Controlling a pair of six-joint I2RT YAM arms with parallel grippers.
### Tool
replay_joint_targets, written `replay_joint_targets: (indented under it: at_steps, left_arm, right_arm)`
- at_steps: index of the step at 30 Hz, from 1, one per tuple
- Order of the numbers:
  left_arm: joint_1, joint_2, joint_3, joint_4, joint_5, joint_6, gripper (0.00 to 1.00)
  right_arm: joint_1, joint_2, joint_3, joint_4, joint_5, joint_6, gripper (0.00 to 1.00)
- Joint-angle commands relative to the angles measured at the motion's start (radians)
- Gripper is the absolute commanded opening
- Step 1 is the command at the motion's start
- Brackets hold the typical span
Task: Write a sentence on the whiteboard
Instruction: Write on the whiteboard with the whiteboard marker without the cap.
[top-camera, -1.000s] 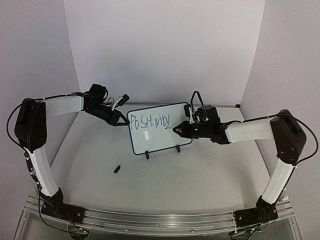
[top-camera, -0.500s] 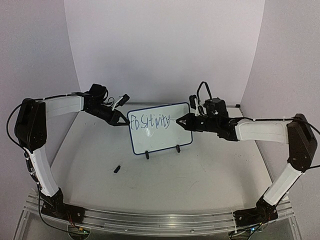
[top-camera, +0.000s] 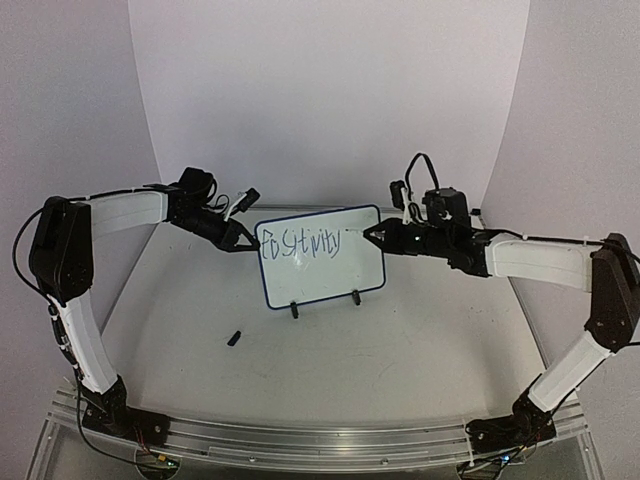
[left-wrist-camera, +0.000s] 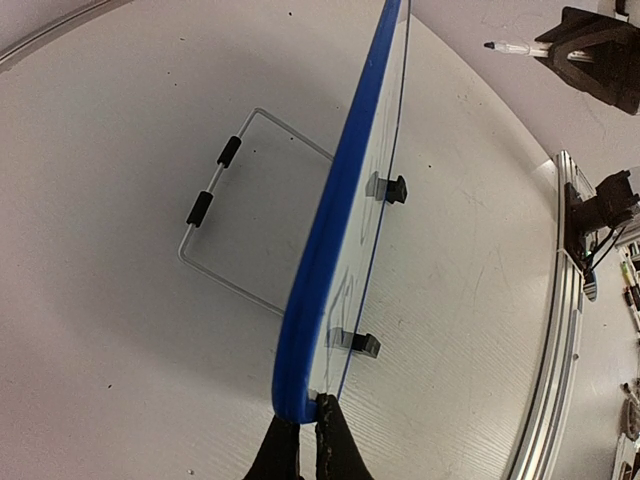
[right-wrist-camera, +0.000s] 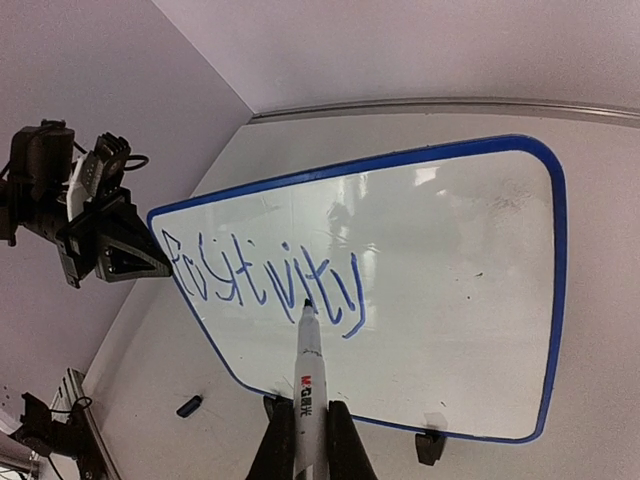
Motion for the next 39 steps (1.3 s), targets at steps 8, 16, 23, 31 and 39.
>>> replay_joint_targets:
  at_steps: [8, 16, 23, 31, 39]
  left_arm:
    - [-0.015, -0.024, 0.023, -0.019, -0.054, 0.043, 0.0]
    - [-0.016, -0.02, 0.023, -0.02, -0.059, 0.042, 0.0]
    - [-0.017, -0.019, 0.026, -0.019, -0.058, 0.041, 0.0]
    - [-0.017, -0.019, 0.026, -0.019, -0.058, 0.041, 0.0]
    - [-0.018, -0.02, 0.026, -0.02, -0.058, 0.042, 0.0]
  right_arm:
    - [0.199, 0.113, 0.042, 0.111, 0.005, -0.055, 0.0]
    - [0.292, 0.292, 0.162, 0.17, 0.041, -0.032, 0.0]
    - [0.312, 0.399, 0.223, 0.161, 0.033, -0.009, 0.0]
    - [0.313, 0.455, 0.26, 0.153, 0.072, 0.018, 0.0]
    - [0.312, 0.488, 0.286, 0.139, 0.095, 0.025, 0.0]
